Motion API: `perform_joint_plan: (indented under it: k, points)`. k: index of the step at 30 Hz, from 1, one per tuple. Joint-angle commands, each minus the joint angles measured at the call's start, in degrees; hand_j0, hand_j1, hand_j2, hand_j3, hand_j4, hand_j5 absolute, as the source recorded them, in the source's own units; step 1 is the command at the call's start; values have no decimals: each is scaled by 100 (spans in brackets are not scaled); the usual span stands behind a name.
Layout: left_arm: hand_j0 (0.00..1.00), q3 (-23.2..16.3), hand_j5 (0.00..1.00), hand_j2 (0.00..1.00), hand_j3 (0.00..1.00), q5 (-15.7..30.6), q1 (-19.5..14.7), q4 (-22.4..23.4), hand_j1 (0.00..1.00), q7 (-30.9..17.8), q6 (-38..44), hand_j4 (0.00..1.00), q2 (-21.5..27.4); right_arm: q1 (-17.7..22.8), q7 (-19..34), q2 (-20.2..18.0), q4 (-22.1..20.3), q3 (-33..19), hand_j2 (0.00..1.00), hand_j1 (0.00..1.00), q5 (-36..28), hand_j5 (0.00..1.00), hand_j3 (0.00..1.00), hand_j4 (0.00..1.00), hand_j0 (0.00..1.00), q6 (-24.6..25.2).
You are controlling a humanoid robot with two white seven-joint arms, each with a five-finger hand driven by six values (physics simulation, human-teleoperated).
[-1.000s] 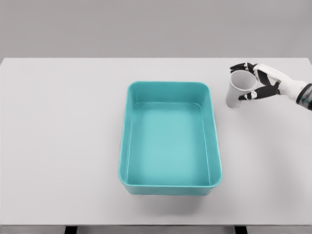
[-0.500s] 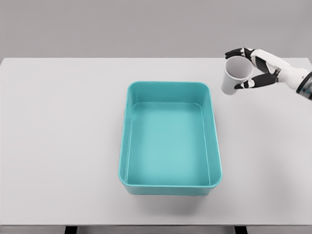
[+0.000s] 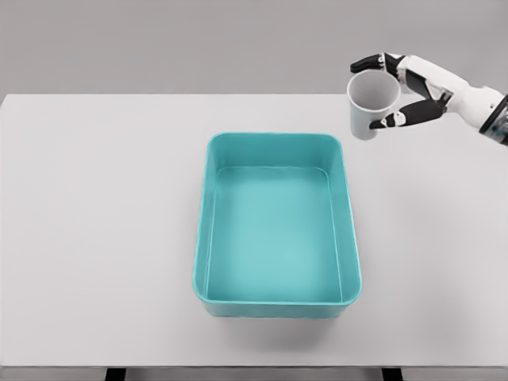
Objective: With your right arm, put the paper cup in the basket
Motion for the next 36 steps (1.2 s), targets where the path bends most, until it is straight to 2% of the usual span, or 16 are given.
perform_joint_plan:
  k: [1, 10, 20, 26, 36]
  points:
    - [100, 1, 100, 100, 100, 3, 0, -2, 100, -1, 5, 100, 0, 9, -1, -9, -324, -22, 81, 81, 29, 81, 81, 81, 81, 6]
    - [100, 1, 100, 100, 100, 3, 0, -2, 100, -1, -4, 100, 0, 9, -1, -9, -1018, -22, 81, 81, 117, 81, 81, 81, 81, 6]
    - [100, 1, 100, 100, 100, 3, 0, -2, 100, -1, -4, 100, 0, 62, -1, 8, -1396, 66, 75, 75, 337, 75, 75, 75, 75, -29]
    - [100, 1, 100, 100, 100, 3, -9, -2, 100, -1, -4, 100, 0, 70, -1, 79, -1845, 347, 76, 76, 680, 76, 76, 76, 76, -29]
    - [100, 1, 100, 100, 100, 3, 0, -2, 100, -1, 5, 100, 0, 62, -1, 79, -2012, 681, 76, 76, 1444, 76, 76, 76, 76, -169]
